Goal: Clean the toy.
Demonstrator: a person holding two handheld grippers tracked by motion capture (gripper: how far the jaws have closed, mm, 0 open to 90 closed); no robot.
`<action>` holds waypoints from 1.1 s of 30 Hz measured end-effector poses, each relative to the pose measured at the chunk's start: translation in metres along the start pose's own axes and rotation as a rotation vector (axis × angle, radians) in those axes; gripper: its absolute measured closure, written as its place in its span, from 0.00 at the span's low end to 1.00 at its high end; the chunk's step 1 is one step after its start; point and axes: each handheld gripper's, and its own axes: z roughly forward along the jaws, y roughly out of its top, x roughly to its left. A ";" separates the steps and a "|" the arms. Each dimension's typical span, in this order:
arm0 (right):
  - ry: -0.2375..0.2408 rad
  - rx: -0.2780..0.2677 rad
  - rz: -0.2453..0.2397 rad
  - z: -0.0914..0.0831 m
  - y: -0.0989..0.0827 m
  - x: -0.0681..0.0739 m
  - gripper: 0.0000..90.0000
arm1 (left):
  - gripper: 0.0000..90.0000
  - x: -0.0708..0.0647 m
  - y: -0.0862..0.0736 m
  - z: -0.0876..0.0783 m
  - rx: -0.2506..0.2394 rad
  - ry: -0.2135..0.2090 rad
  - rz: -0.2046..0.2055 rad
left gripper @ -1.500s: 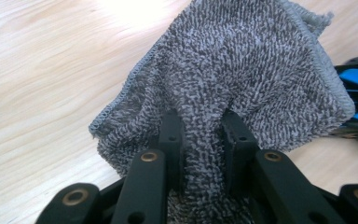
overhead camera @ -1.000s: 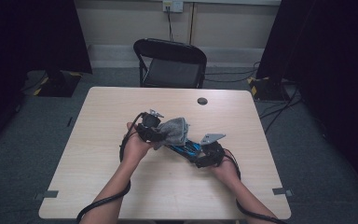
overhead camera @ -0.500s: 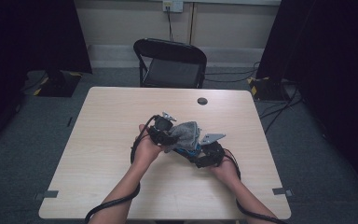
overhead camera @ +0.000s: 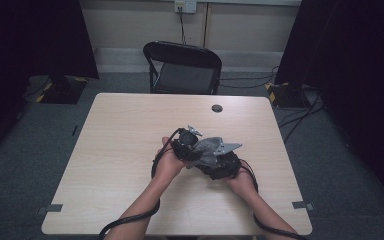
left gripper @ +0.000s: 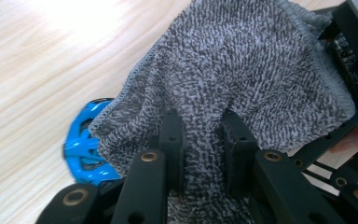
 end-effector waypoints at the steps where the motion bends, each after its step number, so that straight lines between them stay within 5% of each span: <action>1: 0.000 0.000 0.000 0.000 0.000 0.000 0.27 | 0.82 -0.002 0.001 0.002 0.007 0.004 0.010; 8: -0.001 -0.001 -0.002 0.000 0.000 0.000 0.27 | 0.82 -0.007 -0.002 0.015 0.053 0.019 0.047; 20: 0.000 -0.001 -0.002 0.000 0.000 0.000 0.27 | 0.82 -0.006 -0.002 0.014 0.054 0.056 0.073; 33: 0.001 0.000 0.001 0.000 0.000 0.000 0.27 | 0.82 0.004 -0.002 0.013 0.056 0.077 0.055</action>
